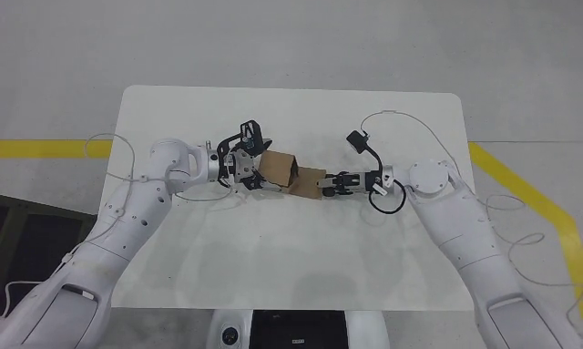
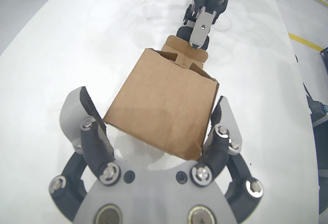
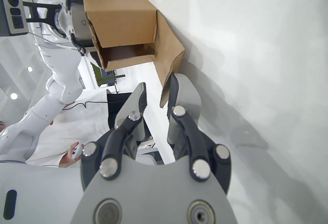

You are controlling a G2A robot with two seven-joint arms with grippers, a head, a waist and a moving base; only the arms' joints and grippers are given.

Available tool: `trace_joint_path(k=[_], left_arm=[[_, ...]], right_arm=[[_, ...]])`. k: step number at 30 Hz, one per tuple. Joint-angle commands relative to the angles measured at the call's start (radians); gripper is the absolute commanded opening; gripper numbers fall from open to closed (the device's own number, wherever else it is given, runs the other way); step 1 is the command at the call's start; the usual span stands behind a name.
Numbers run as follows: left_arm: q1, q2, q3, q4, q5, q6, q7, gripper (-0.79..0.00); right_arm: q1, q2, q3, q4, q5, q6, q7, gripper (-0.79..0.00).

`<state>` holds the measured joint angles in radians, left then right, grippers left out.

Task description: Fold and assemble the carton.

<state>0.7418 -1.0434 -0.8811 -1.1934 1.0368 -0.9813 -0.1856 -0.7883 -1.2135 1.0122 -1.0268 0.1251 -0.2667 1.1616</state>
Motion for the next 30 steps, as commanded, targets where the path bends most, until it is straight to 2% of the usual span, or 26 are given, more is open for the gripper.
trace_joint_path(k=[1, 14, 19, 26, 30], left_arm=[[0.000, -0.001, 0.000, 0.001, 0.001, -0.001, -0.001, 0.000], [-0.006, -0.008, 0.002, 0.013, -0.001, -0.007, -0.006, 0.000], [-0.008, -0.011, 0.002, 0.018, 0.000, -0.009, -0.006, 0.000], [-0.013, -0.015, 0.004, 0.025, 0.001, -0.013, -0.011, 0.000], [-0.015, -0.016, 0.005, 0.029, 0.000, -0.013, -0.014, 0.000]], right_arm=[[0.003, -0.001, 0.003, 0.004, 0.018, -0.006, -0.001, -0.625], [0.019, -0.013, 0.003, 0.007, 0.151, -0.033, 0.003, -0.653], [0.034, -0.026, -0.022, 0.015, 0.184, -0.060, -0.001, -0.634], [0.071, -0.044, -0.058, 0.058, 0.198, -0.089, -0.002, -0.656], [0.101, -0.039, -0.052, 0.103, 0.146, -0.095, -0.002, -0.643]])
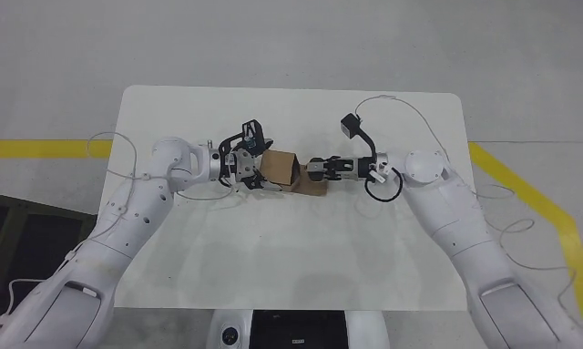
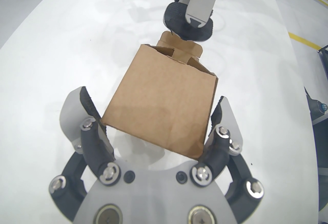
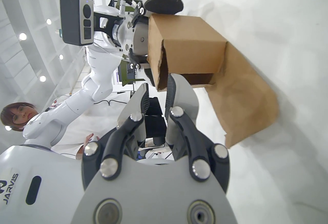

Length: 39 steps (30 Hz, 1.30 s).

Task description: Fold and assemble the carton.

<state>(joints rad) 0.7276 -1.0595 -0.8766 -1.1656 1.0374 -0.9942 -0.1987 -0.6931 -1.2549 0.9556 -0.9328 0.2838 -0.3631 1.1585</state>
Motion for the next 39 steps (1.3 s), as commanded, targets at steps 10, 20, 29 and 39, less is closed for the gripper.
trace_joint_path(k=[10, 20, 29, 39], left_arm=[[-0.002, -0.005, 0.001, 0.008, -0.001, 0.000, -0.002, 0.000], [-0.006, -0.010, 0.003, 0.012, 0.006, 0.004, 0.001, 0.000], [-0.004, -0.011, -0.003, 0.012, 0.008, 0.003, -0.007, 0.000], [-0.006, -0.013, -0.007, 0.009, 0.016, -0.004, -0.008, 0.000]], right_arm=[[-0.008, 0.055, 0.080, -0.003, -0.151, 0.071, 0.062, -0.588], [-0.057, 0.055, 0.052, -0.034, -0.169, 0.102, 0.027, -0.545], [-0.046, 0.038, 0.015, -0.016, -0.138, 0.084, 0.003, -0.489], [-0.016, 0.016, -0.014, -0.011, -0.067, 0.055, 0.006, -0.493]])
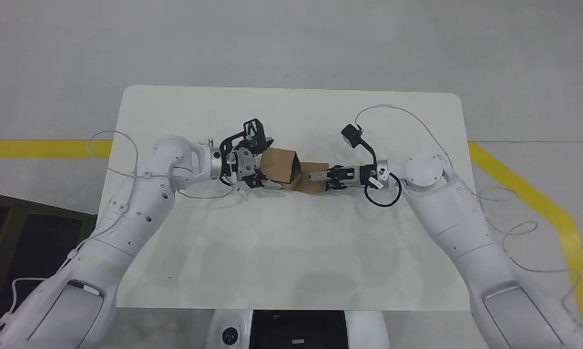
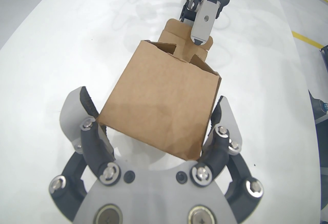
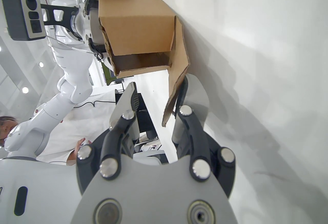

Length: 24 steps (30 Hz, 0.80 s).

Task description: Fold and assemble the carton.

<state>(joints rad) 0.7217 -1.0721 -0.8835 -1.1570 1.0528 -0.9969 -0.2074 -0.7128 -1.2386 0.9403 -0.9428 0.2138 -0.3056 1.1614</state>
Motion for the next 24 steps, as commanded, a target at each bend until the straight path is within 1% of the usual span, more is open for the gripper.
trace_joint_path(k=[1, 12, 21, 24], left_arm=[[0.000, 0.000, -0.001, 0.000, 0.001, -0.001, 0.000, 0.000], [0.005, -0.002, 0.000, -0.016, 0.003, -0.012, -0.011, 0.000], [0.015, 0.002, -0.007, -0.030, -0.002, -0.015, -0.024, 0.000], [0.019, 0.004, -0.010, -0.034, -0.004, -0.015, -0.025, 0.000]], right_arm=[[0.008, -0.001, 0.003, -0.002, 0.007, -0.005, 0.005, -0.493], [0.046, -0.013, -0.018, -0.032, 0.034, -0.022, 0.029, -0.486], [0.059, -0.031, -0.039, -0.009, 0.089, -0.044, 0.014, -0.480], [0.056, -0.036, -0.041, 0.006, 0.106, -0.043, 0.004, -0.496]])
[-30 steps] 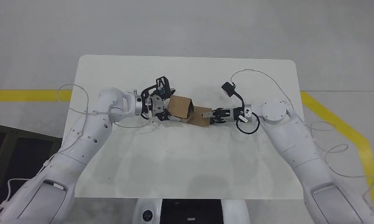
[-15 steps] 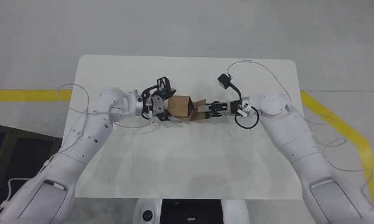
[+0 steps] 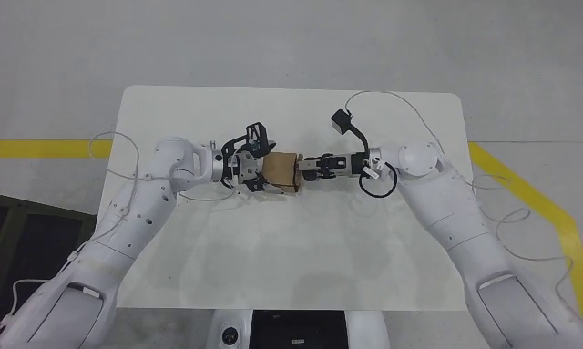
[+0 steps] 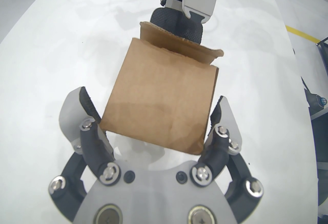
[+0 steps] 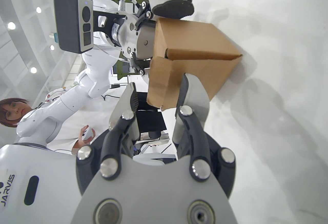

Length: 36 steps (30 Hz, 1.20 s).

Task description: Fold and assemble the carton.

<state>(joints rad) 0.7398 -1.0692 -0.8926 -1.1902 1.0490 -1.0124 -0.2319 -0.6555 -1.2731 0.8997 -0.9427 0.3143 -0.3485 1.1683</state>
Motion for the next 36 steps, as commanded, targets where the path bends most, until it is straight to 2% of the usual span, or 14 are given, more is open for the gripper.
trace_joint_path(k=[1, 5, 13, 28, 36], left_arm=[[0.003, 0.002, -0.002, -0.002, 0.000, 0.000, -0.001, 0.000], [0.005, 0.005, -0.005, -0.006, 0.000, 0.000, -0.004, 0.000], [0.007, 0.013, -0.004, -0.011, -0.003, 0.000, -0.005, 0.000], [0.007, 0.027, 0.006, -0.016, -0.014, 0.000, 0.003, 0.000], [0.000, 0.030, 0.013, -0.013, -0.022, 0.000, 0.000, 0.000]], right_arm=[[-0.001, -0.002, -0.002, 0.012, 0.007, -0.001, -0.003, -0.508], [-0.002, -0.007, -0.005, 0.030, 0.018, 0.003, -0.013, -0.551], [-0.009, -0.016, -0.016, 0.054, 0.031, 0.005, -0.026, -0.585], [-0.004, -0.028, -0.036, 0.066, 0.003, 0.010, -0.024, -0.573], [0.016, -0.027, -0.035, 0.071, -0.033, 0.003, -0.004, -0.591]])
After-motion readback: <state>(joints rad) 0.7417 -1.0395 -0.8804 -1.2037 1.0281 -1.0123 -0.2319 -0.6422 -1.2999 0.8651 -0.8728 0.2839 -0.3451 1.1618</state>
